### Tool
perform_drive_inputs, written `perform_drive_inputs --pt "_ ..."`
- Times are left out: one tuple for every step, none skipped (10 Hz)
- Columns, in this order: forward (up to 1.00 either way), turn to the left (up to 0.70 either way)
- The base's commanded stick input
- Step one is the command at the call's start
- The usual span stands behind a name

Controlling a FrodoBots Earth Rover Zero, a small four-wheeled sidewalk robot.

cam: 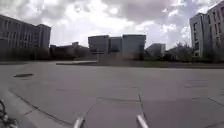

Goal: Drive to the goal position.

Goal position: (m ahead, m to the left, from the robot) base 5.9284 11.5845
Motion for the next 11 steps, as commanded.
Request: perform_drive_inputs --pt "0.0 0.66" --pt "0.0 0.66" --pt "0.0 0.64" --pt "0.0 0.5" --pt "0.0 0.48" --pt "0.0 0.45" --pt "0.0 0.34" --pt "0.0 0.09" --pt "0.0 0.0" --pt "0.0 0.0" --pt "0.0 0.58"
